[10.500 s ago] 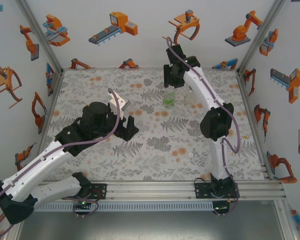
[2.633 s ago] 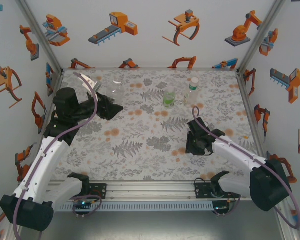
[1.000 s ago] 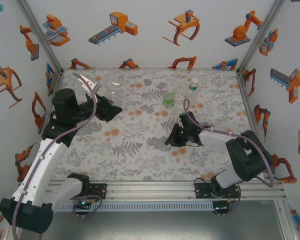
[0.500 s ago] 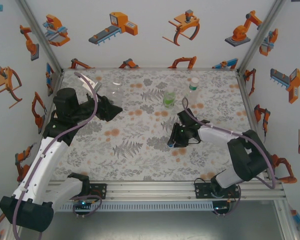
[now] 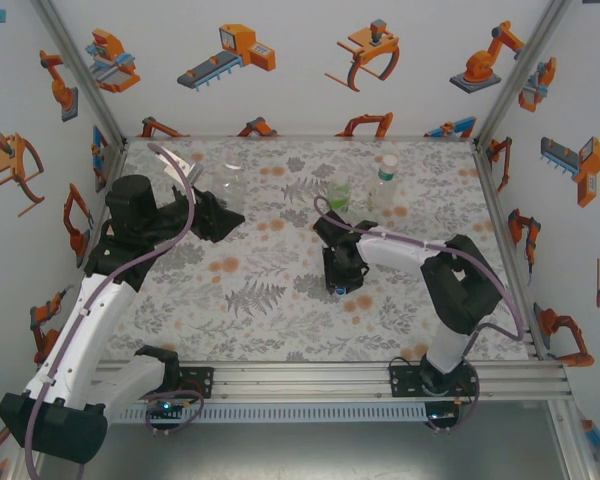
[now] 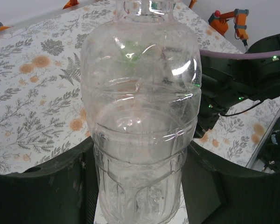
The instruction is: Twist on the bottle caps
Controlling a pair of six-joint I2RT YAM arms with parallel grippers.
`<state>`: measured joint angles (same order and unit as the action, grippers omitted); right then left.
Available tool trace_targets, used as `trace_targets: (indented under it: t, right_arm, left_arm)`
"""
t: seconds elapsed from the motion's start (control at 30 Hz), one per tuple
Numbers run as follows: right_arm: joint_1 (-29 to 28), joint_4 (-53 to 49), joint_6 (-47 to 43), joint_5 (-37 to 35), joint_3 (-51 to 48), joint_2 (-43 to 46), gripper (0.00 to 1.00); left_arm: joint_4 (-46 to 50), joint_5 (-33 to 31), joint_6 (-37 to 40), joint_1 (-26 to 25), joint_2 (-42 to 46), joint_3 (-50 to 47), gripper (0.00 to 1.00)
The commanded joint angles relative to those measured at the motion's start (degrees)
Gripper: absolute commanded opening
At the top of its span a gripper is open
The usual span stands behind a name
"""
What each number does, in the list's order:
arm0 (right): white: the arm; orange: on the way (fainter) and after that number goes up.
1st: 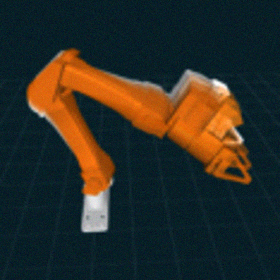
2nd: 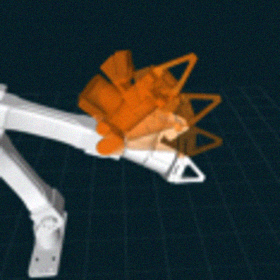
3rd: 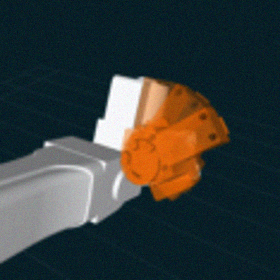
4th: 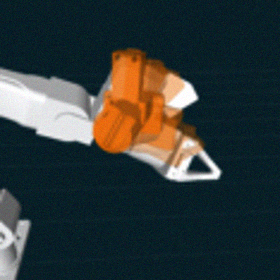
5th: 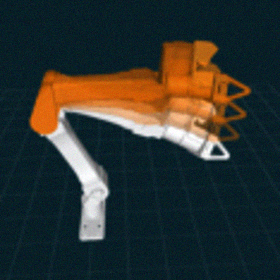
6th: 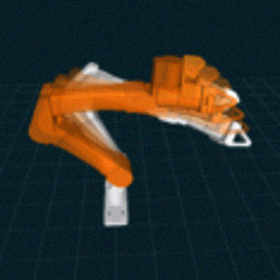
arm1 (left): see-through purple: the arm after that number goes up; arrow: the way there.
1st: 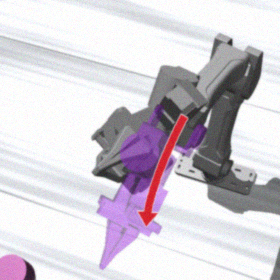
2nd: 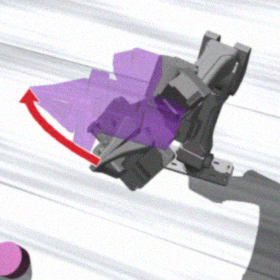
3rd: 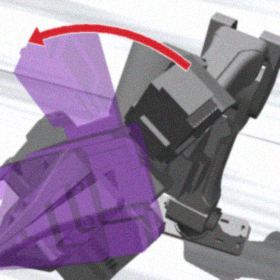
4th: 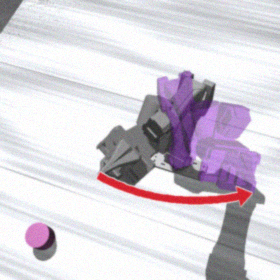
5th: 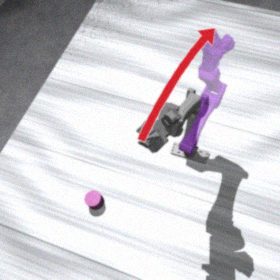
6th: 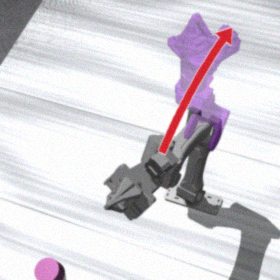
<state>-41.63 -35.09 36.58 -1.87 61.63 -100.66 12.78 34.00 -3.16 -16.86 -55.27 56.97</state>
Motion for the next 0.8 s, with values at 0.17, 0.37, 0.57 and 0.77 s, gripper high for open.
trace_targets:
  t: [0.17,0.37,0.57,0.77]
  right_arm:
    - [-1.79,-3.15,-1.74,-5.04,0.83,-2.1,0.41]
    - [-1.88,-2.85,-2.17,-5.42,0.85,-1.69,0.38]
    - [-1.89,-3.19,-2.11,-5.75,1.23,-0.95,0.34]
    - [-1.88,-3.0,-3.27,-5.45,1.54,2.74,0.31]
  left_arm:
    - [0.51,0.1,1.3,-0.16,0.42,1.55,0.09]
    - [0.46,0.08,1.28,-0.16,0.31,1.56,0.09]
    - [0.66,0.08,1.68,-0.17,0.16,1.27,0.09]
    - [4.37,3.75,7.09,-1.53,-1.15,1.22,0.1]
